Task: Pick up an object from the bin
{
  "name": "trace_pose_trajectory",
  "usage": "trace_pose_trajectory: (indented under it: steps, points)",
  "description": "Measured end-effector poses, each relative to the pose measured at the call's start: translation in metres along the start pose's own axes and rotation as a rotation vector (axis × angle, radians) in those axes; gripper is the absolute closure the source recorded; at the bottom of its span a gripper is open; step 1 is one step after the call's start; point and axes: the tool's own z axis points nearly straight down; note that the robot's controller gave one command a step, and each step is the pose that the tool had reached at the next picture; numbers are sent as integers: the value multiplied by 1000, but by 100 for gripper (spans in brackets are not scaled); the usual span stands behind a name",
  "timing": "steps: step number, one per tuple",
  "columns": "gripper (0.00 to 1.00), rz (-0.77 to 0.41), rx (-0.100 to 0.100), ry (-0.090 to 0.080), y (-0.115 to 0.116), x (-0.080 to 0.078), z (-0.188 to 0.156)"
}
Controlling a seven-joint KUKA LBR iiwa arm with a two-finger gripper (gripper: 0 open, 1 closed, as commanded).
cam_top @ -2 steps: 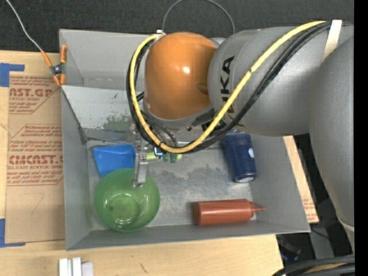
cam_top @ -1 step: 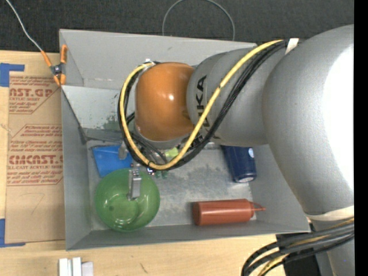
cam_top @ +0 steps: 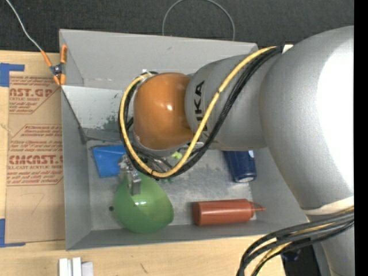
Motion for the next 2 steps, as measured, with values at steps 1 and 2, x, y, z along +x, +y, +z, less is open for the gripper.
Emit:
trace_pose_trajectory:
  steps: [1, 2]
  points:
    - [100, 1, 0, 0, 0, 0, 0]
    - [100, -41, 0, -2, 8, 6, -18]
